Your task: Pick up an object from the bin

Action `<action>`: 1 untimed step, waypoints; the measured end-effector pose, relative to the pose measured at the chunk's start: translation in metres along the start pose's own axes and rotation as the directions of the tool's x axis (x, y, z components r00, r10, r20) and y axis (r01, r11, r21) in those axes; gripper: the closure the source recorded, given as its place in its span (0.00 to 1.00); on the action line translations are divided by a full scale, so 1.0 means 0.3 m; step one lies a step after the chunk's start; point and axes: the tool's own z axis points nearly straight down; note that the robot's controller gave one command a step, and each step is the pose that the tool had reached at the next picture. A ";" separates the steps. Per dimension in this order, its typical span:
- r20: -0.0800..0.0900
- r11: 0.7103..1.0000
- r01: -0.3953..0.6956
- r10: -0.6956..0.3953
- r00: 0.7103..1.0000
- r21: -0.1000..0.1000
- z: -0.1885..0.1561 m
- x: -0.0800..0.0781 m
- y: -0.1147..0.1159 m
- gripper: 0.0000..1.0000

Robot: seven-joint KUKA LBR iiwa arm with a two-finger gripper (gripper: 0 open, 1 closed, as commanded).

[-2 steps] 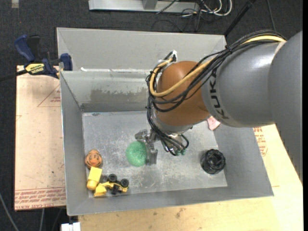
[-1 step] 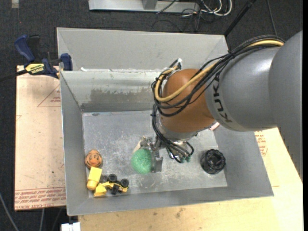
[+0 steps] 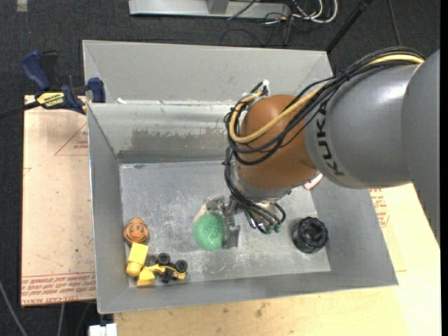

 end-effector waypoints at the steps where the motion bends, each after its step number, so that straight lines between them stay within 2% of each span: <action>1: 0.001 1.000 -0.006 0.006 1.000 0.002 -0.052 -0.007 0.009 1.00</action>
Offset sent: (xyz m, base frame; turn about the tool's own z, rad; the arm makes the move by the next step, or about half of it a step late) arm -0.0047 0.0014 -0.0714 -0.0710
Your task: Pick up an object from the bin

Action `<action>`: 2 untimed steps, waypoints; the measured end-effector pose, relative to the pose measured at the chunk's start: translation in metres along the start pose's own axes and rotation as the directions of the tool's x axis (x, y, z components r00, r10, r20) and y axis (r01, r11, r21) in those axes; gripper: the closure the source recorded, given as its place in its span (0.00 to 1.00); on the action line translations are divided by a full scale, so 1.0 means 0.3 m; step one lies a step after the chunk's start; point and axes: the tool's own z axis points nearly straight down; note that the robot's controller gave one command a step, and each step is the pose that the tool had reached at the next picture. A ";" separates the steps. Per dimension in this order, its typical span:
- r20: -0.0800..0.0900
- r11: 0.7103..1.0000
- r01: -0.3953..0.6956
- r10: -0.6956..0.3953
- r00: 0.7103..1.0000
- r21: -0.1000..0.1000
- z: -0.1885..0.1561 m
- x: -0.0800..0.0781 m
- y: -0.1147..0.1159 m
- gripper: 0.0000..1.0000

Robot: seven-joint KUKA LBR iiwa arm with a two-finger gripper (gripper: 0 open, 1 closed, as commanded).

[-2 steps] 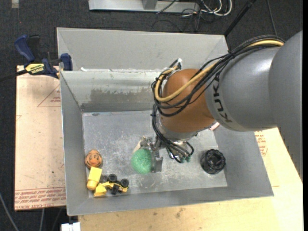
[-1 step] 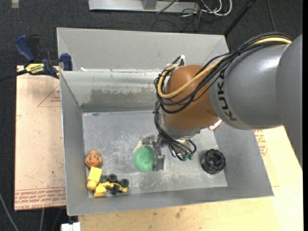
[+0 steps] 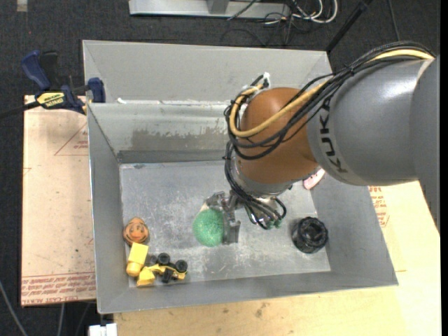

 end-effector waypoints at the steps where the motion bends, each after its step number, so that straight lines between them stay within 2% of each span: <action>1: 0.023 0.999 0.039 -0.039 0.999 0.000 0.060 -0.009 0.016 1.00; 2: -0.002 0.999 0.040 -0.040 0.999 -0.002 0.008 0.030 0.023 1.00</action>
Offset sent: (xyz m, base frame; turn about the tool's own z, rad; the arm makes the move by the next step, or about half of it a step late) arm -0.0160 0.0075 0.0915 -0.0292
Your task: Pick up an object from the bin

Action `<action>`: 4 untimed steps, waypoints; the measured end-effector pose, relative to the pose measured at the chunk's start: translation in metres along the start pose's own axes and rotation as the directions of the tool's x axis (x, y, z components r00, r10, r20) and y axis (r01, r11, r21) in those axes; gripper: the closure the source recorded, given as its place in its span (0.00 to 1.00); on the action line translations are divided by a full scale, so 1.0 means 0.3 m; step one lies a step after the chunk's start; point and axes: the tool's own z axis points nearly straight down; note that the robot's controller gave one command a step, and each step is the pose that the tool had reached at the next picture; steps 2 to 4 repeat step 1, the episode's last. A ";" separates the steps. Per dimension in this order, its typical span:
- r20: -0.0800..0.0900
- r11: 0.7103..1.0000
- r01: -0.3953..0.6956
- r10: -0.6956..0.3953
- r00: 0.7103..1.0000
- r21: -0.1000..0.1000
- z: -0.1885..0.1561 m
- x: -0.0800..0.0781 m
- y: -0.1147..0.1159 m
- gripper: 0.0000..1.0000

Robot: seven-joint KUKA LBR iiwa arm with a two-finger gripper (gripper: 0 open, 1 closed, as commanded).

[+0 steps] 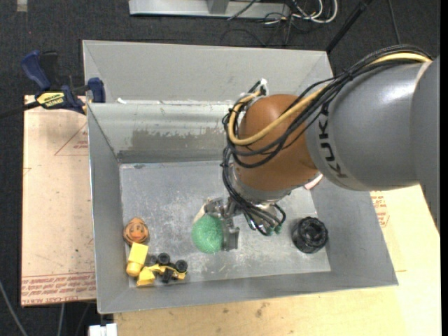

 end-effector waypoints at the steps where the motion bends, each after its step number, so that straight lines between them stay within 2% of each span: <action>1: 0.027 1.000 0.007 -0.007 1.000 0.003 0.035 -0.058 -0.068 1.00; 4: 0.027 1.000 0.007 -0.007 1.000 0.003 0.035 -0.058 -0.068 1.00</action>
Offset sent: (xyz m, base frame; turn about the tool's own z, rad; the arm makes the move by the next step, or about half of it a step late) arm -0.0286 -0.0082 0.1167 -0.0275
